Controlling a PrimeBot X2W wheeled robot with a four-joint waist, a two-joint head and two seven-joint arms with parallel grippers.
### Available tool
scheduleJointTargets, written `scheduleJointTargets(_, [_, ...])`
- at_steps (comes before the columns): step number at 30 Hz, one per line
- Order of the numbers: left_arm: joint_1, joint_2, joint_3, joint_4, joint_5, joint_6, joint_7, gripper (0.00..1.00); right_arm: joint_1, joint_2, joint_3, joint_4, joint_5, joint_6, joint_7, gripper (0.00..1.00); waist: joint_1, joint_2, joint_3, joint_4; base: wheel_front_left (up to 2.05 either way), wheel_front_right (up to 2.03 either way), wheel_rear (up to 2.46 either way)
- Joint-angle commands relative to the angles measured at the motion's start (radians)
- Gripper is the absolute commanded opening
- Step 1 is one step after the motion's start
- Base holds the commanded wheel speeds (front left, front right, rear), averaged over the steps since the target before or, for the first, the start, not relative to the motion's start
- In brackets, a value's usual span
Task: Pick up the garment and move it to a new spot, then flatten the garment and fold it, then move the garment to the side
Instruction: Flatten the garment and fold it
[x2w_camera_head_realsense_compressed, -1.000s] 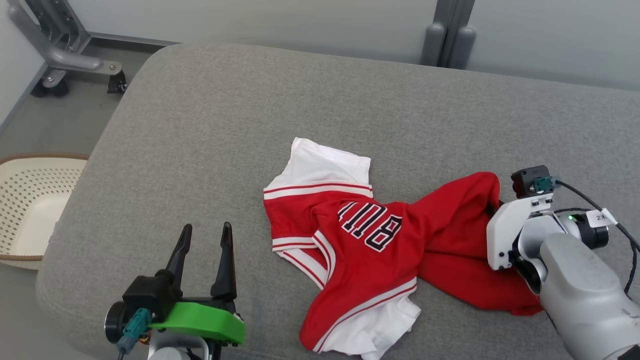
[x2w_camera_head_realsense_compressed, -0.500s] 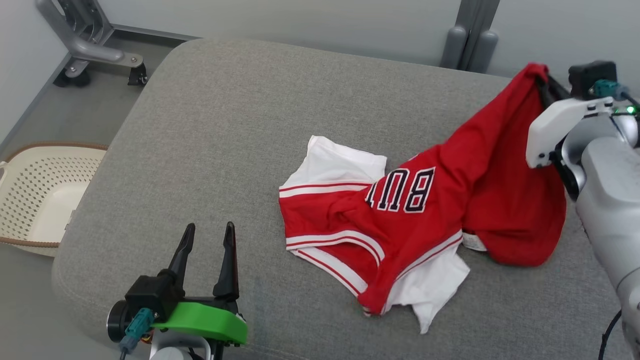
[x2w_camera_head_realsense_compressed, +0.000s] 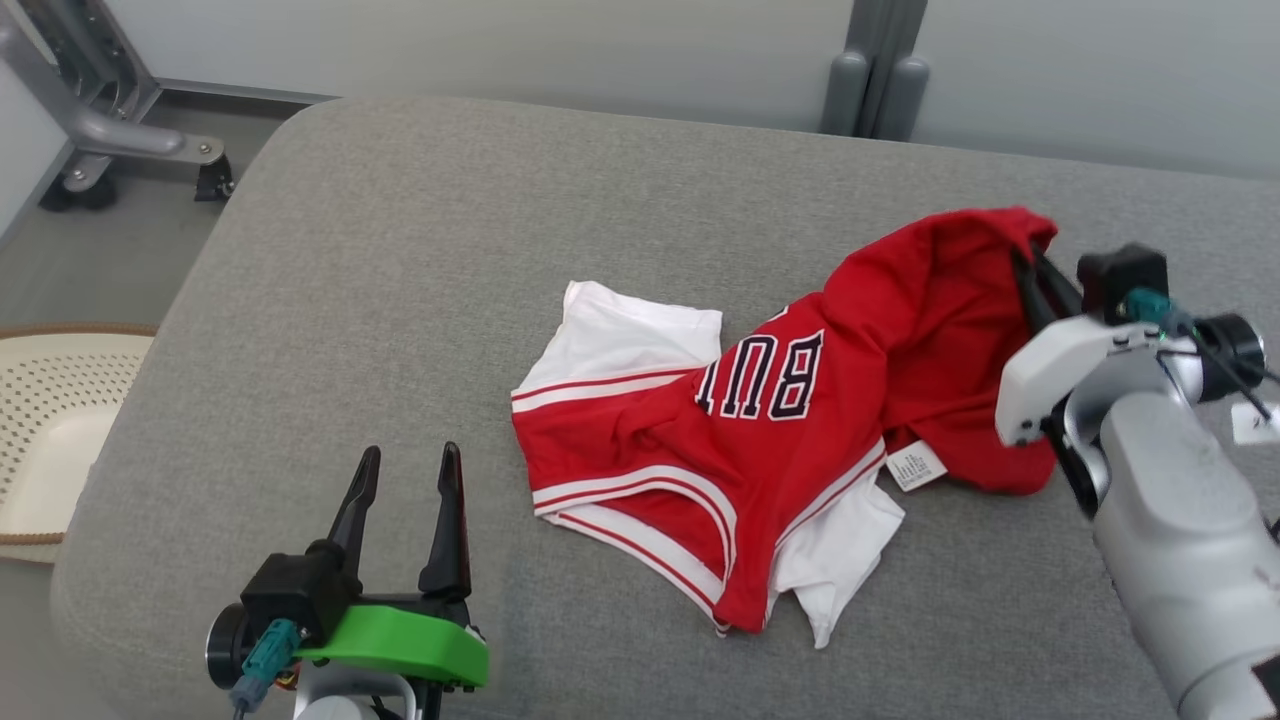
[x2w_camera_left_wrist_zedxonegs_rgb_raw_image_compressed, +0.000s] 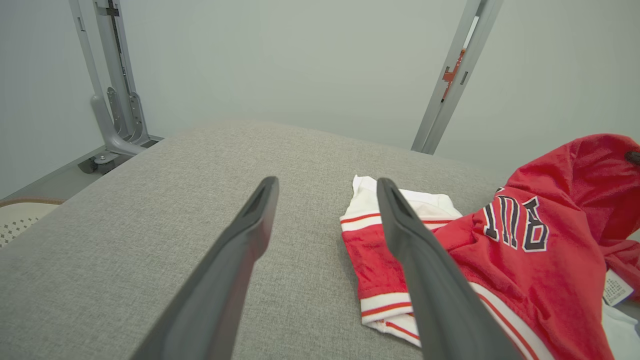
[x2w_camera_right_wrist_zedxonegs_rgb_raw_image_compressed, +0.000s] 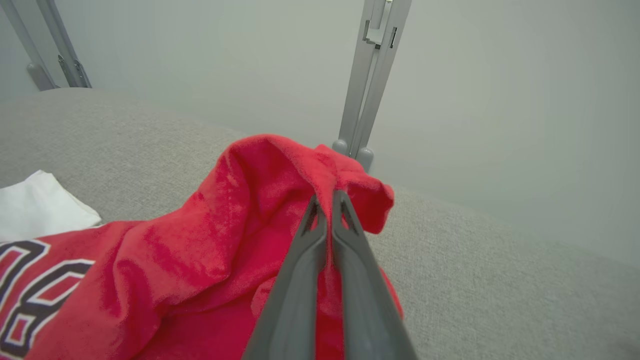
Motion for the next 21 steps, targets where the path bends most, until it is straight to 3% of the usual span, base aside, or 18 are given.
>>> scheduleJointTargets(1, [0.012,0.0,0.001,-0.004,0.004,0.001,0.0,1.0,0.075,0.004,-0.012,-0.039,0.011,-0.002,-0.002,0.0,0.0,0.0,-0.004,-0.034,0.0,0.0,0.0])
scheduleJointTargets(9, [0.01,0.006,0.009,-0.007,0.006,0.002,0.0,1.0,0.394,0.05,-0.109,-0.317,-0.037,-0.002,-0.003,0.0,0.0,0.0,-0.007,-0.114,0.0,0.0,0.0])
scheduleJointTargets(16, [0.005,0.008,0.014,-0.006,0.004,0.002,0.0,1.0,0.56,0.114,-0.154,-0.436,-0.084,-0.002,-0.003,0.0,0.0,0.0,-0.007,-0.156,0.0,0.0,0.0])
scheduleJointTargets(18, [0.003,0.009,0.016,-0.004,0.003,0.002,0.0,1.0,0.582,0.126,-0.159,-0.456,-0.093,-0.002,-0.003,0.43,0.0,0.0,-0.006,-0.164,0.0,0.0,0.0])
scheduleJointTargets(19, [0.002,0.009,0.016,-0.004,0.003,0.002,0.0,1.0,0.59,0.129,-0.16,-0.463,-0.092,-0.002,-0.003,0.97,0.0,0.0,-0.006,-0.166,0.0,0.0,0.0])
scheduleJointTargets(21, [0.001,0.009,0.018,-0.002,0.002,0.001,0.0,1.0,0.609,0.136,-0.163,-0.489,-0.086,-0.002,-0.003,1.0,0.0,0.0,-0.007,-0.172,0.0,0.0,0.0])
